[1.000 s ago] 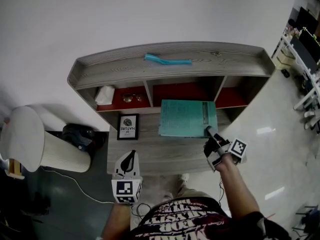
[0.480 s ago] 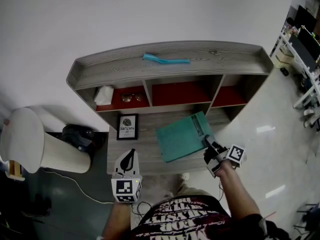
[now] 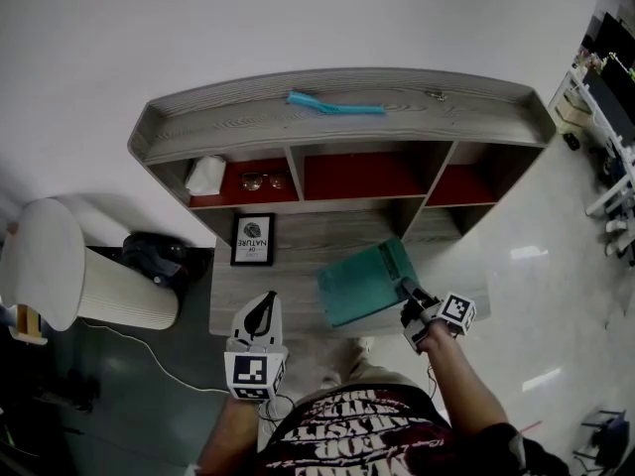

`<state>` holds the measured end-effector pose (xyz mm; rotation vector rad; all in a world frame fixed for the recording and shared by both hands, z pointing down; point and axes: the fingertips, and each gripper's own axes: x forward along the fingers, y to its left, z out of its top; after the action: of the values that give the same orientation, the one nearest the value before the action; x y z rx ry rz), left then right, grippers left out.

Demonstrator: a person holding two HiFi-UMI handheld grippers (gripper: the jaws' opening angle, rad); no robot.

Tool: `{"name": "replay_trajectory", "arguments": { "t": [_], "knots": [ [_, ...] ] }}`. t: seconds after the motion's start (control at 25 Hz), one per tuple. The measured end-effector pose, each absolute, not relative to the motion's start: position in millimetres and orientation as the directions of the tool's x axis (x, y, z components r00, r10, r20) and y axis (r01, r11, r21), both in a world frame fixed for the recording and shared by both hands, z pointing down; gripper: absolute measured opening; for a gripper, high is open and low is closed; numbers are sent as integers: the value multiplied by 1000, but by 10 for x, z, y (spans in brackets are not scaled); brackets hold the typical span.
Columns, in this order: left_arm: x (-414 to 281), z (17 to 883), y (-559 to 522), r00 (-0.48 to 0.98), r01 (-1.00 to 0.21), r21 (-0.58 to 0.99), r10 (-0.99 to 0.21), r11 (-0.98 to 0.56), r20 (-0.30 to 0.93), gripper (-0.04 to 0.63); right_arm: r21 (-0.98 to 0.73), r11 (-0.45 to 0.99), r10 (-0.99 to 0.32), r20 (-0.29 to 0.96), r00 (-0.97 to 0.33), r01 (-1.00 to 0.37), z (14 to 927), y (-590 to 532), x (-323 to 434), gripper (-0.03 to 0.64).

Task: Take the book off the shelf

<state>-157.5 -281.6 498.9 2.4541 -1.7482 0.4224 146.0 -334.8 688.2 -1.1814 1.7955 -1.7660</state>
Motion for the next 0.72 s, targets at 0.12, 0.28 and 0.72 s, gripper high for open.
{"name": "replay_trajectory", "arguments": {
  "t": [0.12, 0.28, 0.72],
  "knots": [
    [-1533, 4974, -2854, 309, -934, -89, -909, -345, 280, 6, -928, -168, -742, 342, -577, -333, 7147, -3336, 1494, 176],
    [-1519, 4999, -2902, 310, -933, -90, -905, -349, 291, 6, -914, -204, -718, 384, -580, -352, 7401, -3335, 1482, 176],
    [-1475, 5003, -3010, 318, -922, -118, -895, -369, 312, 5, -903, -238, -699, 415, -582, -359, 8065, -3451, 1484, 178]
  ]
}}
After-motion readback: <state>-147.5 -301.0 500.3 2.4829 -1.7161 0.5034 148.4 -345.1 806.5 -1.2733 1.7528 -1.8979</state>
